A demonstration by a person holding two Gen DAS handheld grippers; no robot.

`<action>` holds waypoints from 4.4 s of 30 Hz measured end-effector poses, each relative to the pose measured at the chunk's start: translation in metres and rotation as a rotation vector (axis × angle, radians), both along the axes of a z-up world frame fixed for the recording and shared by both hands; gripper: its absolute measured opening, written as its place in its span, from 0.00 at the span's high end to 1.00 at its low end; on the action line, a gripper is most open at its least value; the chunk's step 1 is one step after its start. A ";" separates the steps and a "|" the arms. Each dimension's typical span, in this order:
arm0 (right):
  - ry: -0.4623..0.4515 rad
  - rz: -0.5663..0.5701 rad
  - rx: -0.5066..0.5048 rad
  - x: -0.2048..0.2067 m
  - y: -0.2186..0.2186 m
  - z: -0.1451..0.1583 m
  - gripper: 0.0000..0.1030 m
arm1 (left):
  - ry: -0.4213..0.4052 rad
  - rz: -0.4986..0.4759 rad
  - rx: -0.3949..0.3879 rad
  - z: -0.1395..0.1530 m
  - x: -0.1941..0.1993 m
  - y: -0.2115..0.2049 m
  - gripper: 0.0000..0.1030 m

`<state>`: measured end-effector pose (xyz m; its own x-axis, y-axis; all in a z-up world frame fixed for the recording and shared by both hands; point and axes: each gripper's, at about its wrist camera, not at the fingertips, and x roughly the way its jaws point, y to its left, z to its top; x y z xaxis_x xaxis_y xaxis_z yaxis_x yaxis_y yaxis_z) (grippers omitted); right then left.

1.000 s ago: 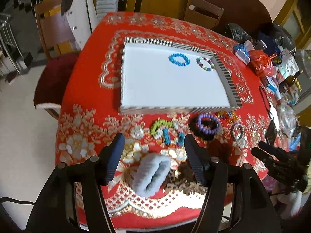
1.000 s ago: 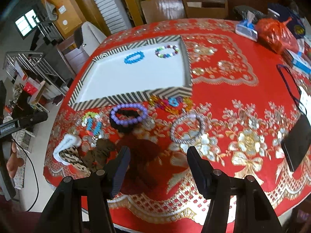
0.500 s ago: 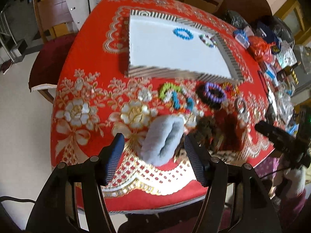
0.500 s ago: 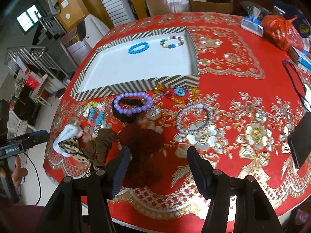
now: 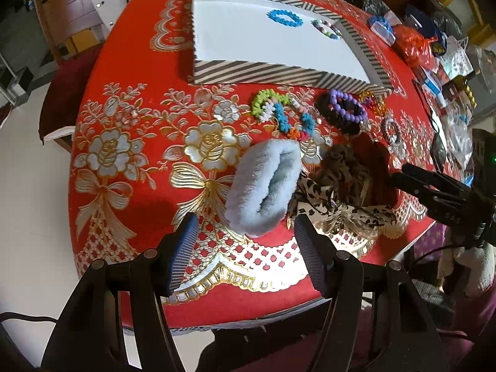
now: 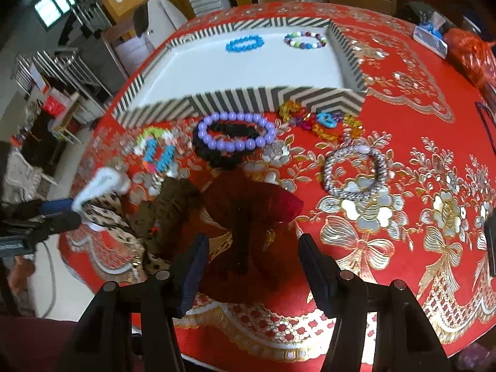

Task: Organize jewelry
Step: 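Grasp the white fluffy scrunchie with the left tool while the right tool grasps the red bow, then carry scrunchie and red bow into the tray and open both tools, then move both tools back over the remaining jewelry pile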

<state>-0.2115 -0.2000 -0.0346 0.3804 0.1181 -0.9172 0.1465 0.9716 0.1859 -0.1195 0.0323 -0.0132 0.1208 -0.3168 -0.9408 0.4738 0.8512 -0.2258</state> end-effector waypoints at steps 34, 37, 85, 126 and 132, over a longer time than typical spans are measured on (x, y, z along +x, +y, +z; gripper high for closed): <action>-0.192 0.034 0.013 0.043 -0.020 0.071 0.83 | -0.204 0.066 -0.097 0.059 0.039 -0.017 0.79; -0.198 0.035 -0.001 0.065 -0.027 0.075 0.83 | -0.236 0.078 -0.101 0.067 0.052 -0.027 0.79; -0.137 -0.052 0.058 0.185 -0.122 0.033 0.59 | -0.228 0.212 0.085 -0.005 0.237 -0.160 0.59; -0.154 -0.085 -0.002 0.014 -0.024 0.065 0.56 | -0.385 0.165 0.034 0.065 0.042 -0.050 0.44; -0.140 -0.108 -0.004 0.001 -0.028 0.061 0.55 | -0.381 0.149 0.031 0.063 0.030 -0.045 0.44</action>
